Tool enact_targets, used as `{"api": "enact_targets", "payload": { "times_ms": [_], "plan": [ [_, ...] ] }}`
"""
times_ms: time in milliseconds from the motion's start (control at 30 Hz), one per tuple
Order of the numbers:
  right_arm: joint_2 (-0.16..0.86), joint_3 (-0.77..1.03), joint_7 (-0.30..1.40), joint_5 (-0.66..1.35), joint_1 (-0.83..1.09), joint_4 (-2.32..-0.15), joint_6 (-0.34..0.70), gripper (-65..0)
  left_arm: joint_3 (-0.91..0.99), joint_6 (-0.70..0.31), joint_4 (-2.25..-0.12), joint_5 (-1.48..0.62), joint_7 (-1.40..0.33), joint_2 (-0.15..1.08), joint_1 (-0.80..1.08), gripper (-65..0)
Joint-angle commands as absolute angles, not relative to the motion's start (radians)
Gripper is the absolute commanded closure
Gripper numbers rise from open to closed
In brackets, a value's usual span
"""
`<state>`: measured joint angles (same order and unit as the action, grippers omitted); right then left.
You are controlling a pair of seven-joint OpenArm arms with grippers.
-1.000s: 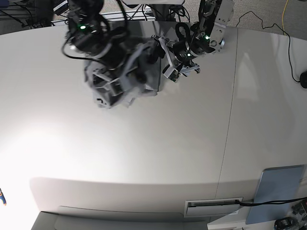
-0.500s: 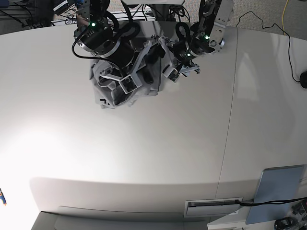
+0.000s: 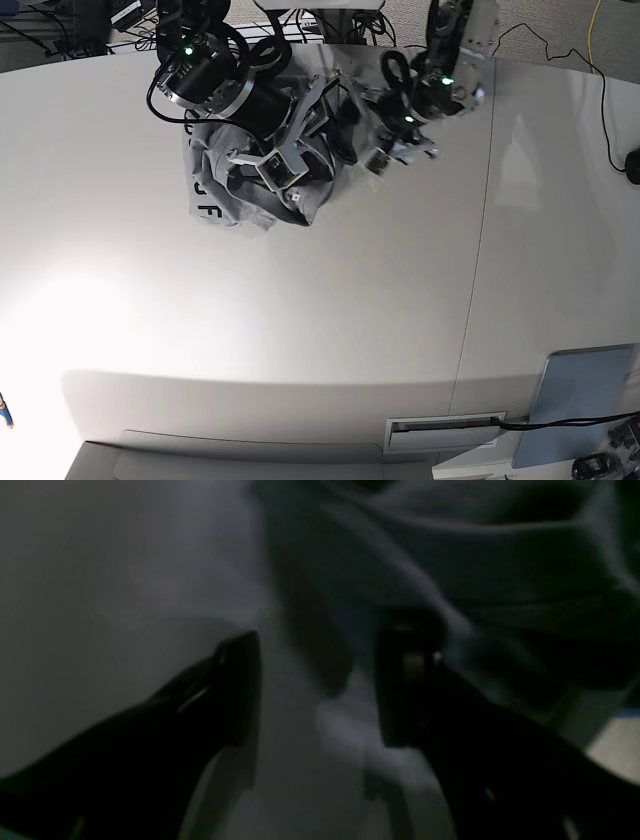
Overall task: Fold the T-shirt properly
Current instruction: 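Release the shirt and raise both grippers away from the bundle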
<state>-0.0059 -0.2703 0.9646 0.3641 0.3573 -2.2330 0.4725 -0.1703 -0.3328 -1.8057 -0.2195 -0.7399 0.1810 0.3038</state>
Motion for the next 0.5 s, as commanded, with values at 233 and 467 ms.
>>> {"api": "enact_targets", "payload": {
  "times_ms": [233, 467],
  "plan": [
    [-0.01, -0.082, 0.942, 0.324, 0.347, -2.252, 0.474, -24.0, -0.035, -0.394, -1.913, -0.551, -0.888, 0.183, 0.303, -37.1],
    [0.049, 0.213, 0.943, 0.321, 0.347, -2.252, 0.473, -24.0, -0.07, -0.451, -2.028, -0.632, -0.901, 0.177, 0.371, -36.9]
  ]
}}
